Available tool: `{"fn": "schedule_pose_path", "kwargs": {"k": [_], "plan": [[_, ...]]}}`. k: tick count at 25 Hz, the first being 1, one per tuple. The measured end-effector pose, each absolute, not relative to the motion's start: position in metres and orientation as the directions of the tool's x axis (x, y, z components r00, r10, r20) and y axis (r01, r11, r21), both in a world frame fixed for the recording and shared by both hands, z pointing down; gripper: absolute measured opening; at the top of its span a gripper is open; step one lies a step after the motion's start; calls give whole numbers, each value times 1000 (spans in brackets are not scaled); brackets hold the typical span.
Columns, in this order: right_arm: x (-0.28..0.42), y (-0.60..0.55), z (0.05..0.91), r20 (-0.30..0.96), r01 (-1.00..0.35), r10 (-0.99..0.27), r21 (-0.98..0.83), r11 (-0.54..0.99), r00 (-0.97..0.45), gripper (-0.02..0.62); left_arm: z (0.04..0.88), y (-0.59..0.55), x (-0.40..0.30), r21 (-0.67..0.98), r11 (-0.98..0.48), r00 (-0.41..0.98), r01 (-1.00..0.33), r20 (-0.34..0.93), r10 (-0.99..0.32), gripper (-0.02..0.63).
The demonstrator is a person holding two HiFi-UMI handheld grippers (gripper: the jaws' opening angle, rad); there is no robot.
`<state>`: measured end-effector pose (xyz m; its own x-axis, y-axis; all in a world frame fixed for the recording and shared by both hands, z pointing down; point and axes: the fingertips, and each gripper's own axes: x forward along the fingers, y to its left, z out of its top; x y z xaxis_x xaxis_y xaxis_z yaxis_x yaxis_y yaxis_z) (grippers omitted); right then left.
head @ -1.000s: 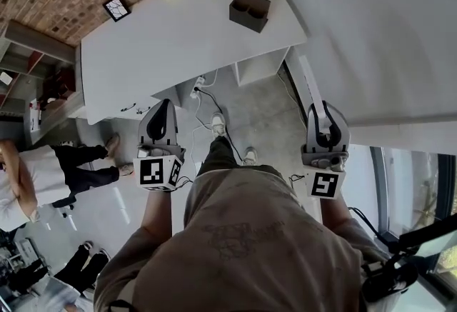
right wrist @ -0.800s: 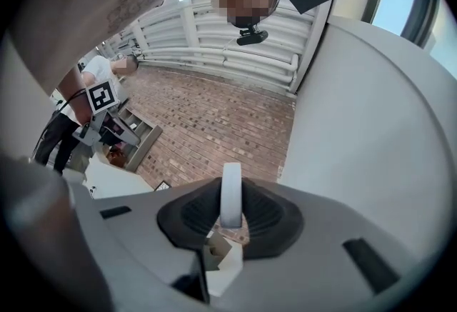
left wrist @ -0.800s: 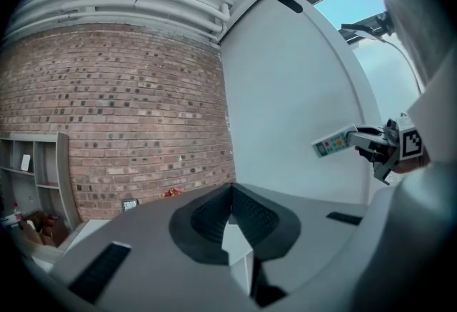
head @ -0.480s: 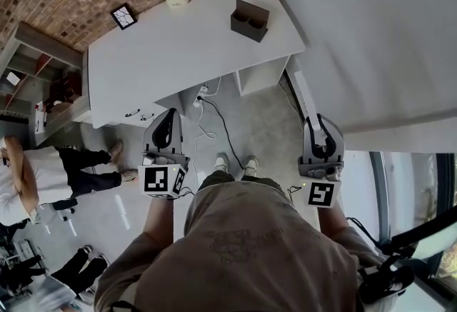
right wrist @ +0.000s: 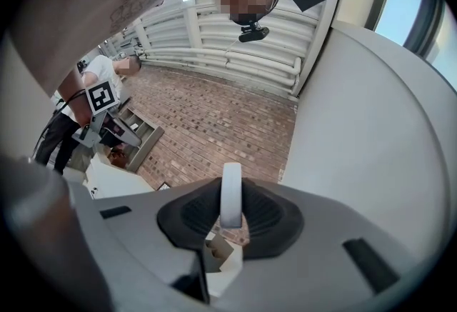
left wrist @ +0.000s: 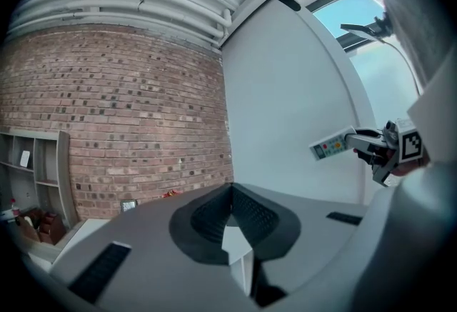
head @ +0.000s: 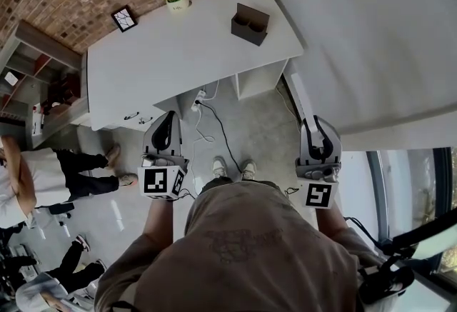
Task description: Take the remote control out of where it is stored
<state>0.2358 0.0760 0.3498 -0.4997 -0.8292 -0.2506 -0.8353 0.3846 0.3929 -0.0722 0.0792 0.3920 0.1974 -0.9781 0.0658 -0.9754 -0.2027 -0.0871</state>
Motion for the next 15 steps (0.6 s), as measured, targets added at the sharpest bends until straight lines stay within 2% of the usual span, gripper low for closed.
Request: {"fn": "schedule_pose_path", "kwargs": {"k": [15], "plan": [[187, 83, 332, -276, -851, -839, 394, 347, -470, 83, 391, 70, -83, -51, -308, 307, -950, 33, -951, 11]]}}
